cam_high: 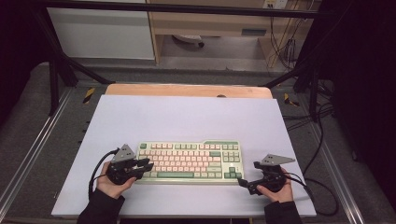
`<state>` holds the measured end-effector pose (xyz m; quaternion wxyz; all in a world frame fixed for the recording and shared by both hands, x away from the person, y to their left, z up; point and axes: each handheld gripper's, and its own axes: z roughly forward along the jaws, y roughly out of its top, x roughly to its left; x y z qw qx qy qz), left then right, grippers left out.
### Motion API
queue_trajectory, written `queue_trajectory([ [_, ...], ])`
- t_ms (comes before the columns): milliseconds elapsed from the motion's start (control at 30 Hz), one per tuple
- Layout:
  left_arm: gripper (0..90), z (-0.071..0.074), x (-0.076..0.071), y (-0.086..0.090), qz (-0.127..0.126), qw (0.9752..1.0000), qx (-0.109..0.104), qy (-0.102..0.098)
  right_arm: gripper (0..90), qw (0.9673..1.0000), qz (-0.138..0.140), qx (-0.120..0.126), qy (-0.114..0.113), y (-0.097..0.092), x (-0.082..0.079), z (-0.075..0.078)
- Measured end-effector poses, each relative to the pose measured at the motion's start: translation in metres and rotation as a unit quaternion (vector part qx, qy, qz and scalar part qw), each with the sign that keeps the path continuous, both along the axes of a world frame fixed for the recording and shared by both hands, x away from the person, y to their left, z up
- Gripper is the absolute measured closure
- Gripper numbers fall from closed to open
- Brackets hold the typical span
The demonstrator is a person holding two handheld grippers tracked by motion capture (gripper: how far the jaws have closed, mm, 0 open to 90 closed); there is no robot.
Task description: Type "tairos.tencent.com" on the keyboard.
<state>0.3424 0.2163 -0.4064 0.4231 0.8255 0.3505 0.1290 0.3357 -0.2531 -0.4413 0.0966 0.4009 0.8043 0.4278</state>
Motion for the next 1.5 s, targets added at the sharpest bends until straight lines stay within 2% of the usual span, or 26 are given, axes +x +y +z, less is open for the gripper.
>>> queue_trajectory([
  [233, 81.5, 0.0, 0.007, -0.016, -0.004, 0.9999, 0.01, -0.002, 0.5, 1.0, 0.0, 0.0, 0.0, 0.0, 0.0, 0.0],
  [600, 89.1, -0.002, 0.015, -0.032, -0.009, 0.9998, 0.018, -0.002, 0.5, 1.0, 0.001, 0.0, 0.0, 0.0, 0.0, 0.0],
  [1200, 90.0, -0.007, 0.033, -0.059, -0.008, 0.9997, 0.023, -0.002, 0.5, 1.0, 0.002, 0.0, 0.001, 0.0, 0.0, 0.0],
  [1500, 90.0, -0.014, 0.037, -0.066, -0.005, 0.9996, 0.029, -0.002, 0.5, 1.0, 0.002, 0.001, 0.0, 0.0, 0.0, 0.0],
])
